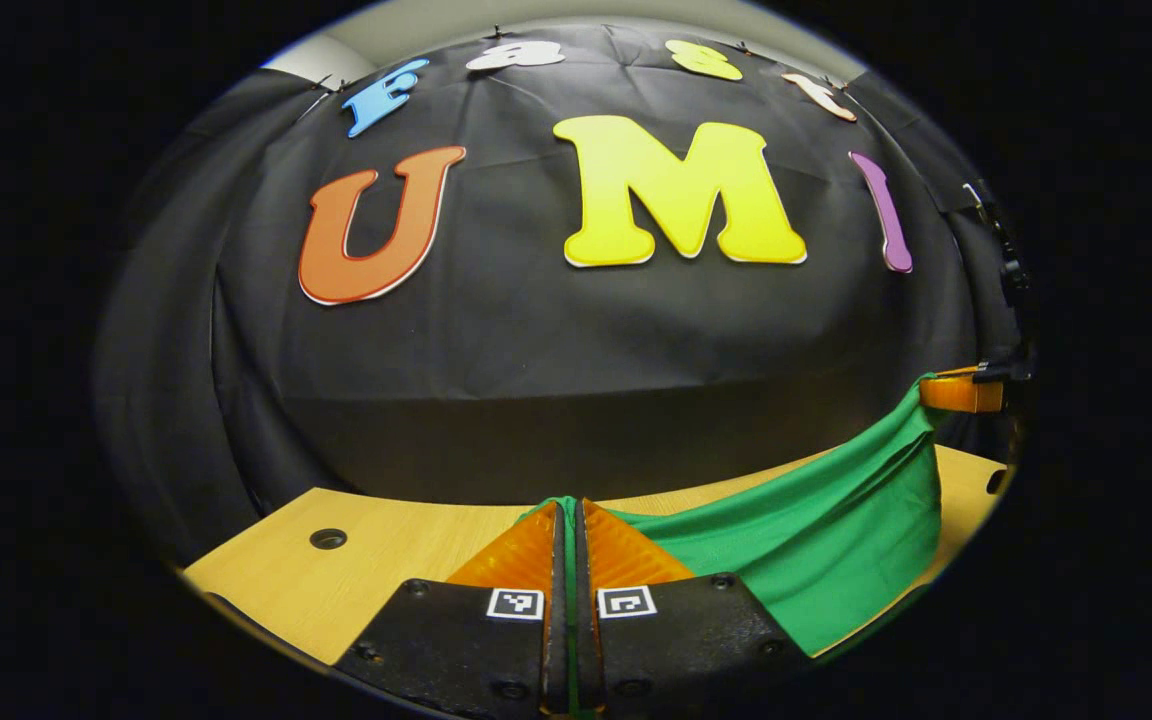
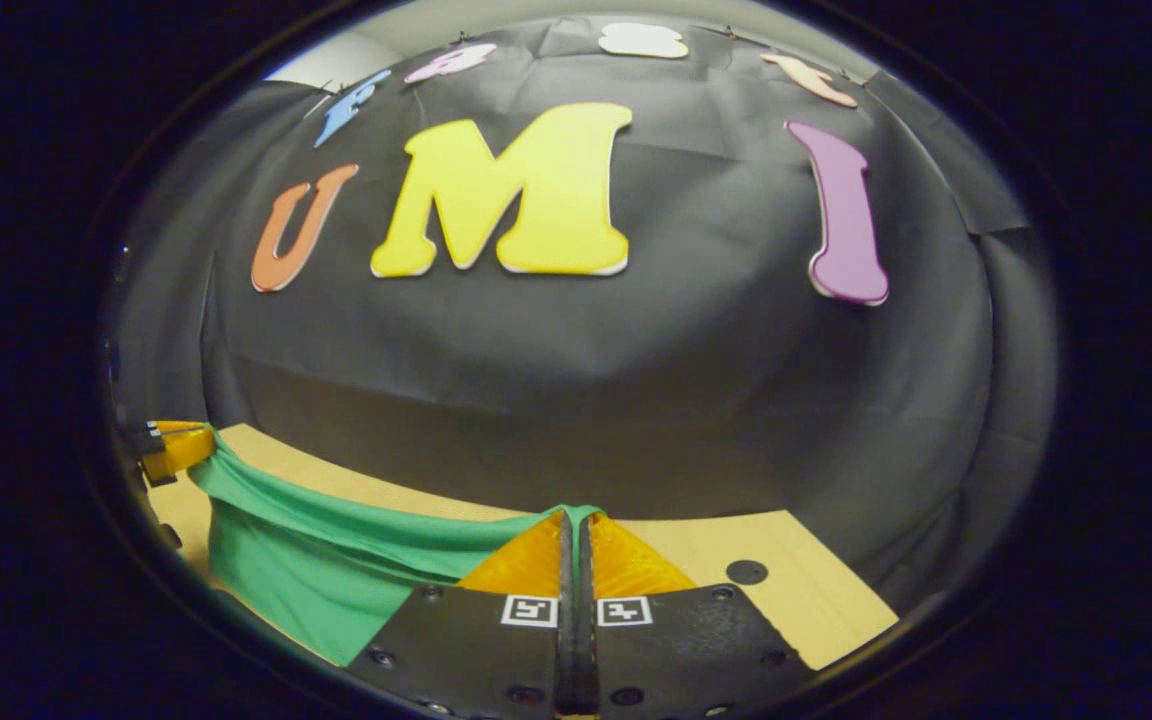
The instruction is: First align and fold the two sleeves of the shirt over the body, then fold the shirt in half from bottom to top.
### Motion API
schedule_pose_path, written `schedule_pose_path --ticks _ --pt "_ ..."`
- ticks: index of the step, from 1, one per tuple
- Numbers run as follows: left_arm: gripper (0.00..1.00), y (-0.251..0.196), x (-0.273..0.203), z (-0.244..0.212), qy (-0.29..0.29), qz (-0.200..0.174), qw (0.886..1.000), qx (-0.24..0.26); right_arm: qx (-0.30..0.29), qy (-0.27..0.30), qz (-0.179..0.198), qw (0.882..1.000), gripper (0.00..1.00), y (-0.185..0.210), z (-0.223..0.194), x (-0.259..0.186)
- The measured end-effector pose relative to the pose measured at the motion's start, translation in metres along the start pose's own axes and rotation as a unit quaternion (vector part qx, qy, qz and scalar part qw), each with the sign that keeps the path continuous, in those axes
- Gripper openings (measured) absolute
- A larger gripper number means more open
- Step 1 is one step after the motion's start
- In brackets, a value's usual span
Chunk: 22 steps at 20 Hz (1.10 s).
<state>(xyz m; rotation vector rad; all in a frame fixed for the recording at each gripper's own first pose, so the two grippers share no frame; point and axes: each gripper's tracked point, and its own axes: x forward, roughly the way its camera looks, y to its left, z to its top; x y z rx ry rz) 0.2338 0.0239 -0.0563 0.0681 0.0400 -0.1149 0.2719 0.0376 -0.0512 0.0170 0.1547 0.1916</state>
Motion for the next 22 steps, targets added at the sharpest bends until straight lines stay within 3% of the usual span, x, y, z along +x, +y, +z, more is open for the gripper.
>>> schedule_pose_path --ticks 3,6,8,10,11,12,13,14,15,17,20,22 --pt "0.05 -0.011 0.029 -0.033 0.020 -0.010 1.000 0.016 -0.004 0.031 -0.012 0.999 0.00 -0.001 -0.037 0.045" --pt "0.06 -0.016 0.040 -0.051 0.033 -0.015 0.999 0.034 -0.029 0.035 -0.032 0.998 0.01 -0.009 -0.061 0.058" --pt "0.12 -0.007 0.035 -0.048 0.022 -0.003 1.000 0.013 -0.044 0.037 -0.042 0.997 0.12 -0.015 -0.065 0.060" --pt "0.36 0.007 0.030 -0.046 0.016 0.017 1.000 -0.005 -0.033 0.041 -0.045 0.998 0.54 -0.016 -0.063 0.054" --pt "0.56 0.012 0.027 -0.051 0.023 0.023 0.999 -0.014 -0.020 0.048 -0.039 0.998 0.75 -0.013 -0.063 0.048" --pt "0.70 0.015 0.023 -0.056 0.034 0.025 0.999 -0.024 -0.011 0.049 -0.038 0.998 0.96 -0.012 -0.060 0.040" --pt "0.84 0.017 0.021 -0.067 0.048 0.033 0.998 -0.031 -0.004 0.042 -0.036 0.998 0.93 -0.010 -0.055 0.032" --pt "0.97 0.022 0.009 -0.072 0.060 0.046 0.996 -0.038 -0.001 0.034 -0.033 0.999 0.97 -0.007 -0.049 0.020" --pt "0.97 0.029 -0.003 -0.078 0.067 0.057 0.995 -0.040 0.003 0.023 -0.032 0.999 0.93 -0.003 -0.044 0.008" --pt "0.97 0.035 -0.022 -0.079 0.067 0.066 0.994 -0.048 0.003 0.020 -0.022 1.000 0.93 0.010 -0.040 -0.012" --pt "0.98 0.039 -0.052 -0.051 0.038 0.077 0.996 -0.027 -0.008 0.005 -0.019 1.000 0.98 0.019 -0.029 -0.046" --pt "0.97 0.032 -0.074 -0.027 0.021 0.063 0.997 -0.042 -0.003 -0.014 -0.014 1.000 0.95 0.027 -0.022 -0.075"
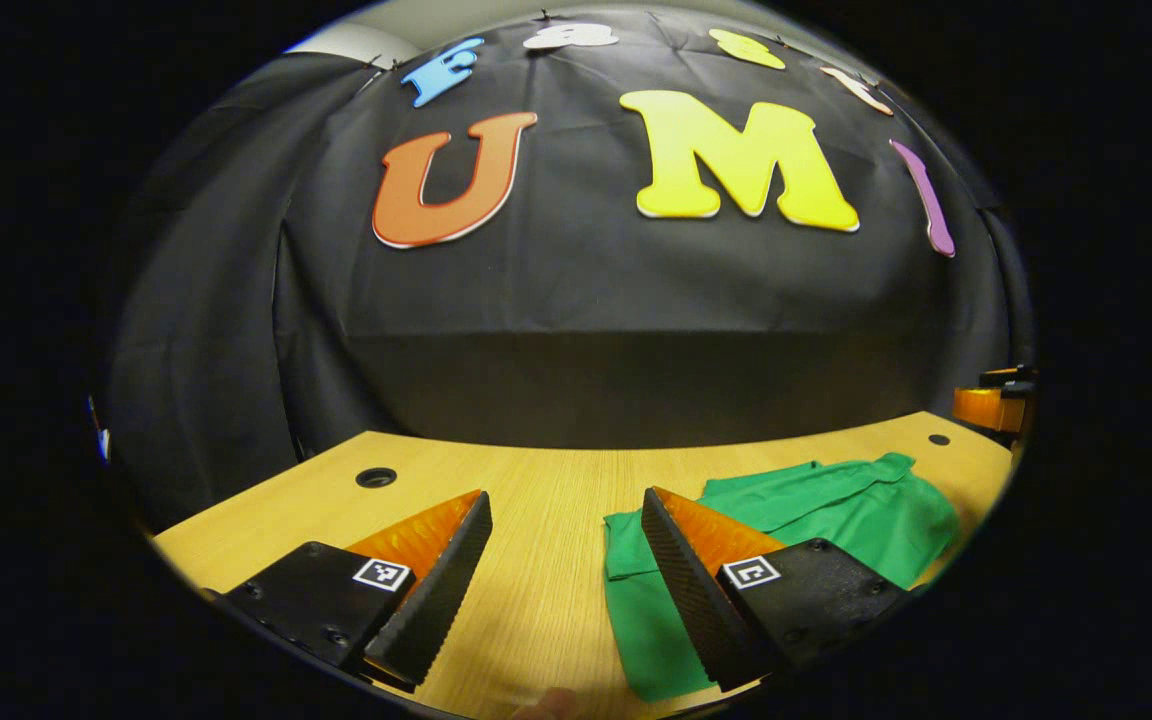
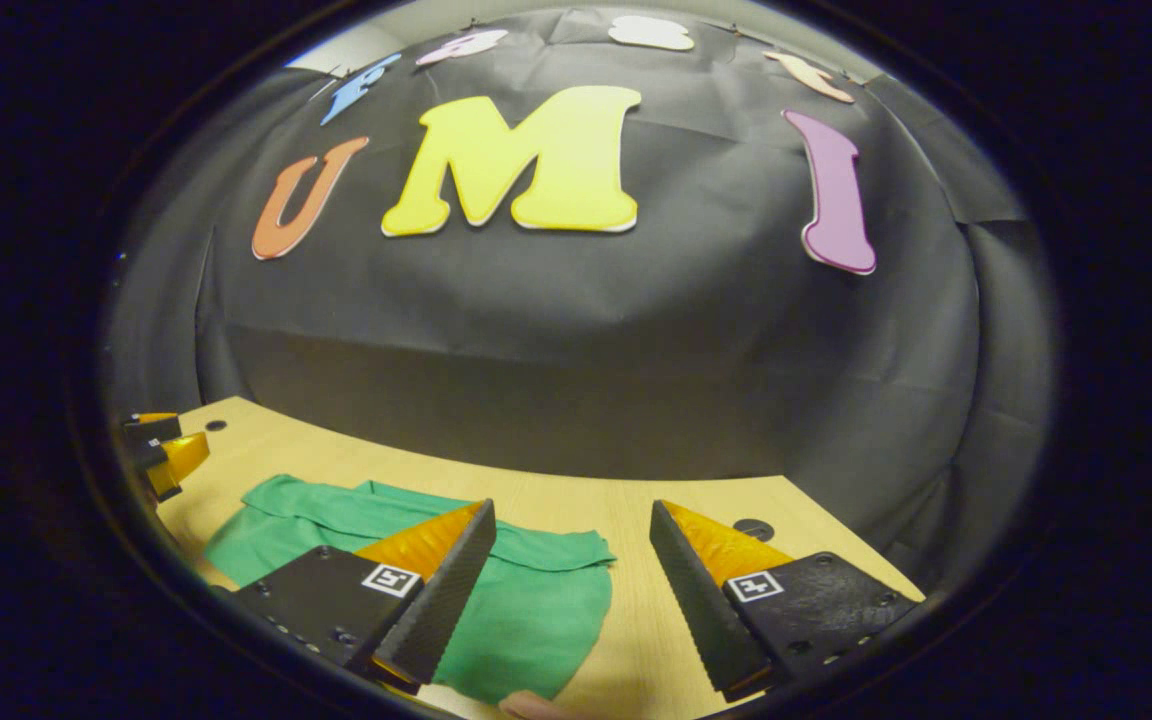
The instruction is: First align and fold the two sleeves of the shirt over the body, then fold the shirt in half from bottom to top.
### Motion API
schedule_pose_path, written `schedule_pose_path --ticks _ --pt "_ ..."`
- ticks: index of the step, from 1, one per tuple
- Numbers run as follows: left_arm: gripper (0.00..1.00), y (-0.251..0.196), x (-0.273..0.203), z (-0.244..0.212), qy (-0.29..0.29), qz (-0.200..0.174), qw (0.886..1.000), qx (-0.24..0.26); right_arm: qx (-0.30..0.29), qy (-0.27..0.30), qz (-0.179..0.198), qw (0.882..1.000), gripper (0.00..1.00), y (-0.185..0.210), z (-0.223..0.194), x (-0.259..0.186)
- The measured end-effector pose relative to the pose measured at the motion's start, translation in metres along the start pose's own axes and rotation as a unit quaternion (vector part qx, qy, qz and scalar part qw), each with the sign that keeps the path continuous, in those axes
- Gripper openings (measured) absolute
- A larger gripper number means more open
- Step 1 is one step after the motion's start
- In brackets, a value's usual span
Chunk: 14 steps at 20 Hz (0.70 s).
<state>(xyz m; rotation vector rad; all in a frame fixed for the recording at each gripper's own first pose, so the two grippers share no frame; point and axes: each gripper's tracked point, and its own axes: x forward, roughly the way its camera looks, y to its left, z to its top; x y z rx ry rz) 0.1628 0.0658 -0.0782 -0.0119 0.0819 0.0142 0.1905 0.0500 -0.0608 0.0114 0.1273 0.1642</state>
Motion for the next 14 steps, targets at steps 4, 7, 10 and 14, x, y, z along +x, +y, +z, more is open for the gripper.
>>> schedule_pose_path --ticks 4,7,10,14 --pt "0.98 -0.010 -0.068 0.038 -0.020 -0.016 0.999 -0.021 -0.058 -0.025 -0.016 0.998 0.97 -0.010 0.019 -0.070" --pt "0.97 -0.015 -0.122 0.062 -0.030 -0.021 0.999 -0.004 -0.042 -0.044 -0.006 0.998 0.95 -0.006 0.042 -0.135" --pt "0.96 -0.027 -0.173 0.067 -0.028 -0.040 0.999 -0.004 -0.005 -0.050 0.009 0.999 0.95 -0.006 0.049 -0.191" --pt "0.97 -0.034 -0.221 0.063 -0.025 -0.041 0.999 0.017 0.015 -0.067 0.033 0.997 0.97 -0.007 0.053 -0.247"
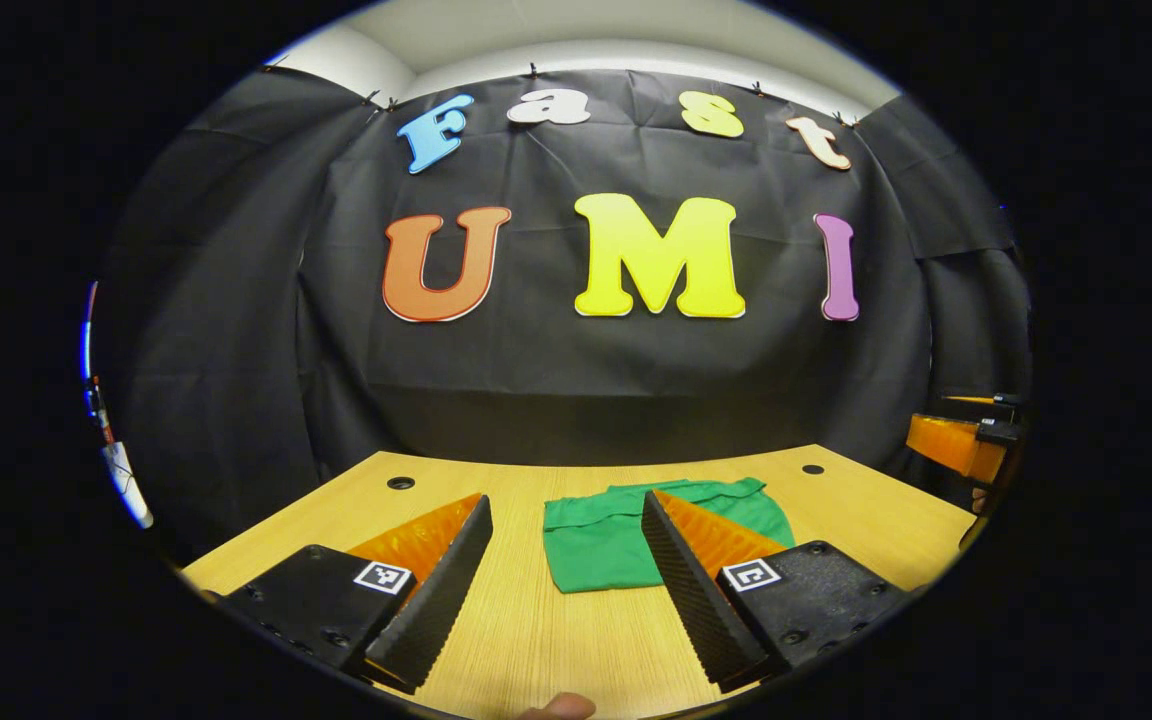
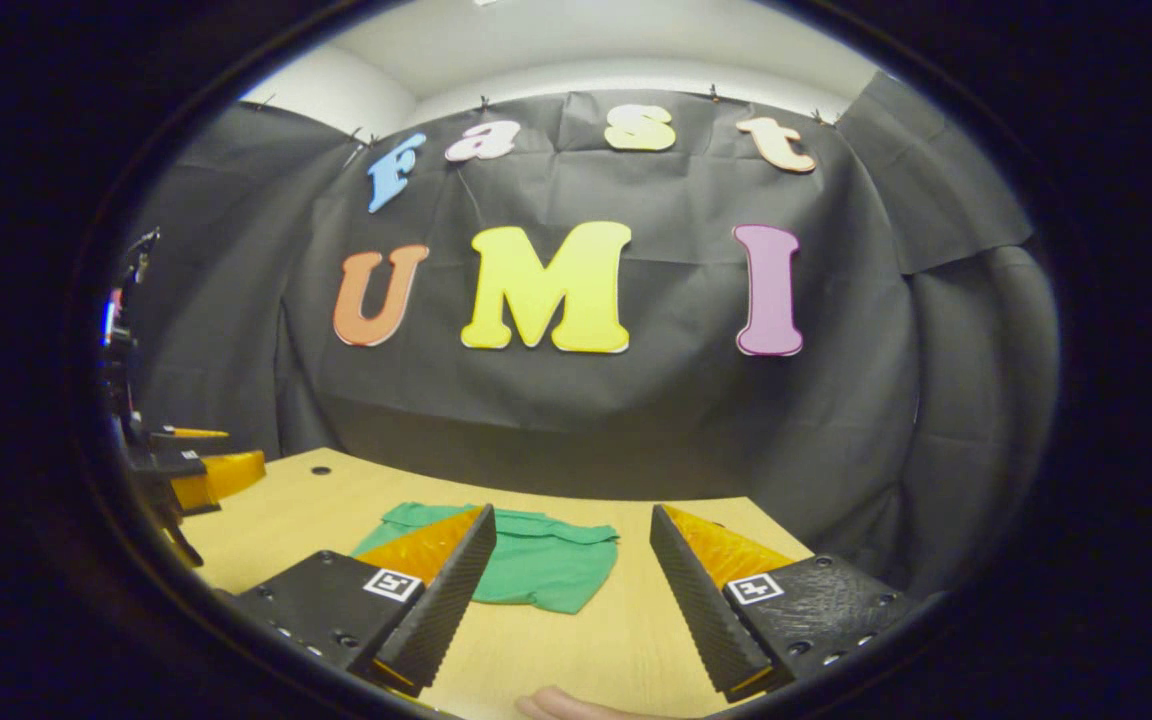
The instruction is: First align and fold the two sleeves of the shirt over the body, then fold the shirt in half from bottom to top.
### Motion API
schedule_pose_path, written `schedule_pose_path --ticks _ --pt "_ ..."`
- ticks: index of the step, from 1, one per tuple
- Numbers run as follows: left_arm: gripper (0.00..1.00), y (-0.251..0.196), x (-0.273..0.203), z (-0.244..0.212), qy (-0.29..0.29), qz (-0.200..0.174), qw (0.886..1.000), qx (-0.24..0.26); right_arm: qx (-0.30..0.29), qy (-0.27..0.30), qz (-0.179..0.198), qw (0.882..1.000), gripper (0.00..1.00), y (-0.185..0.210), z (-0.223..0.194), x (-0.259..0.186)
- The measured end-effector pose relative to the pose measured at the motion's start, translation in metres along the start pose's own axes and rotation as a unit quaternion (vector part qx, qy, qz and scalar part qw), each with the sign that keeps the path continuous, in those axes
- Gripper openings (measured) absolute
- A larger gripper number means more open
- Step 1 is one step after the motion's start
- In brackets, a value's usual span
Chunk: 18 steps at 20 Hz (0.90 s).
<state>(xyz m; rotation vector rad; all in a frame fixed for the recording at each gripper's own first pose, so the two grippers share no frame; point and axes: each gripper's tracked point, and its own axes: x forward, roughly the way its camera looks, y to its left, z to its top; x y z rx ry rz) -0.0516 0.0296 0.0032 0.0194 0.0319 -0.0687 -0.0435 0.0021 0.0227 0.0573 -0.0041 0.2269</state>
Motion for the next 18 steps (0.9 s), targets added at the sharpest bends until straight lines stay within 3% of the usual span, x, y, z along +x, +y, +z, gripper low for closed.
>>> schedule_pose_path --ticks 6,8,13,18 --pt "0.97 -0.013 -0.057 -0.007 -0.001 -0.005 1.000 0.005 -0.002 -0.005 -0.025 1.000 0.93 -0.008 -0.011 -0.066" --pt "0.97 -0.014 -0.069 0.000 -0.015 -0.003 1.000 -0.005 -0.010 -0.014 -0.038 0.999 0.97 -0.015 -0.012 -0.079" --pt "0.97 -0.032 -0.087 0.001 -0.026 -0.030 0.999 -0.023 0.001 -0.020 -0.047 0.999 0.97 -0.017 -0.014 -0.094" --pt "0.97 -0.024 -0.099 0.016 -0.051 -0.016 0.999 -0.012 -0.002 -0.019 -0.053 0.998 0.97 -0.014 -0.015 -0.096"
